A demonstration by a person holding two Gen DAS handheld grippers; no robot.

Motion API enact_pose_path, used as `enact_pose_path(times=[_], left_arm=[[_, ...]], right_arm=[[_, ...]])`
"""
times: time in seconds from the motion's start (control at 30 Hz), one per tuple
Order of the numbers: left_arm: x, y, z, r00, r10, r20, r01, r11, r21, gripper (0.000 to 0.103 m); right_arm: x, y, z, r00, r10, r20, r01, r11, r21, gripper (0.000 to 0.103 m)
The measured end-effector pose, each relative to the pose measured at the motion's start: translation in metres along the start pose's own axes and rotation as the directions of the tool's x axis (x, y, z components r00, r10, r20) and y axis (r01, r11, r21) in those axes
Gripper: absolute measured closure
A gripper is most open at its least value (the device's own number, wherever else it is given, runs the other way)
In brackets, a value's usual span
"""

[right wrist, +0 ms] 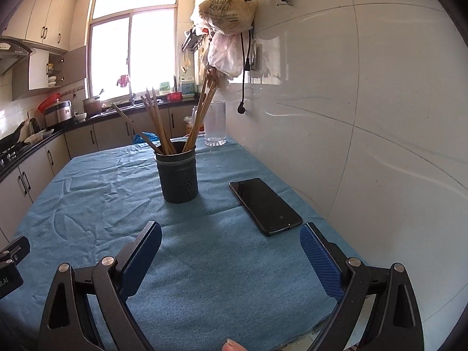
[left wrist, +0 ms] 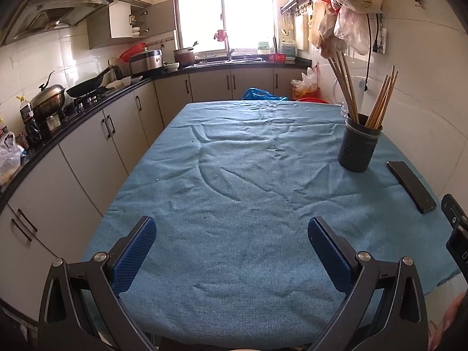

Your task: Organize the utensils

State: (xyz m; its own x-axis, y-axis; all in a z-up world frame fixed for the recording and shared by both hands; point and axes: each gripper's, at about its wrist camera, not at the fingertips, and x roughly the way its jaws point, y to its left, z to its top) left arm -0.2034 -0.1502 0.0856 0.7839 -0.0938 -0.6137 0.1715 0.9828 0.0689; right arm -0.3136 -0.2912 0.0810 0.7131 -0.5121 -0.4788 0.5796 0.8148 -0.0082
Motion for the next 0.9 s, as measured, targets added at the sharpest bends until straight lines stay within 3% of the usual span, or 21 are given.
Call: enact_pose_path(times=[0.9], left_arm=[[0.0045, -0.0041, -0.0050, 1.000, -0.004, -0.019, 0.004, 1.000, 0.012, 0.000]], right_arm=[[0.0025, 0.0055, -0.0035, 1.000, 0.014, -0.013, -0.014, 0.999, -0.028, 0.005]])
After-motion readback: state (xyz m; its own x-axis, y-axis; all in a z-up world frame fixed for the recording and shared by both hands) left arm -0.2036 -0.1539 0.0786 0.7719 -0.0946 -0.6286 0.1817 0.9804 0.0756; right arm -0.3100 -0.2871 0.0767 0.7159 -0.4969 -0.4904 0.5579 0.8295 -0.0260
